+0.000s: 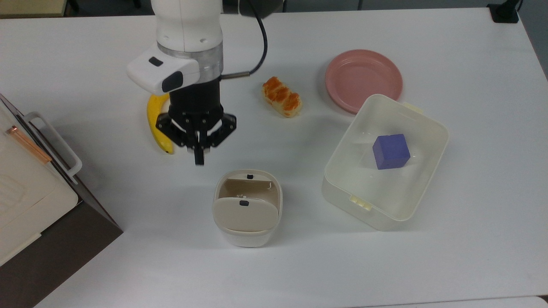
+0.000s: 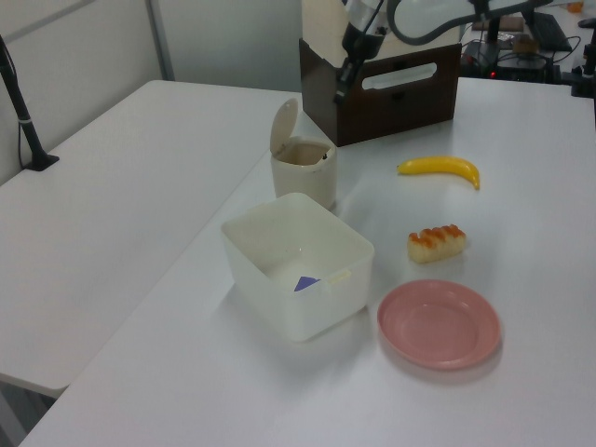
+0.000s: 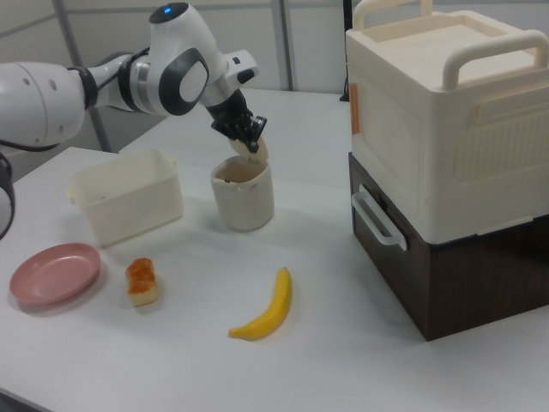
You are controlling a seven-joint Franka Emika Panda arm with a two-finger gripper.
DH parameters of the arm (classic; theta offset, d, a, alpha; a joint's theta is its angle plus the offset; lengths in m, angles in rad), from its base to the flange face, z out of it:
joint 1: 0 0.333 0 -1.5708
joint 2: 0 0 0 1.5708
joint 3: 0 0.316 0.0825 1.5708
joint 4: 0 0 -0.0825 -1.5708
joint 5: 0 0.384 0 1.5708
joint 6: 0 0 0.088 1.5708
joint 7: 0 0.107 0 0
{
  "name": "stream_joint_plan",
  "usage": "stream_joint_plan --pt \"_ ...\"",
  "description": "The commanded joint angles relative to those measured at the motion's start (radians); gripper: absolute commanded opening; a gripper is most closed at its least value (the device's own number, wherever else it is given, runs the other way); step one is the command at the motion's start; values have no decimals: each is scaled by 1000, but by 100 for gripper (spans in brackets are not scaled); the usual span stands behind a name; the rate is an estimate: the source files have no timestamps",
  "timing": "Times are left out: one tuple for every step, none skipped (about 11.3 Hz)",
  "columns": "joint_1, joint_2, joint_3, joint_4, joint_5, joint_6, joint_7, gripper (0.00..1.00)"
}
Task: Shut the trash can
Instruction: 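Move the gripper over the raised lid of the white trash can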
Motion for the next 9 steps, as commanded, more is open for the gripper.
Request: stream_joint_plan --pt "18 51 -8 51 0 218 59 0" --pt "18 51 -7 51 1 263 62 0" --pt "23 51 -2 51 1 291 64 0" --pt "35 51 -2 51 1 317 69 0" --pt "38 53 -2 51 1 329 73 0" --pt "39 62 -2 51 1 333 73 0" --pt "40 73 -1 51 1 334 72 0" --pt "41 80 -1 49 0 334 72 0" --pt "41 91 -1 51 0 339 72 0"
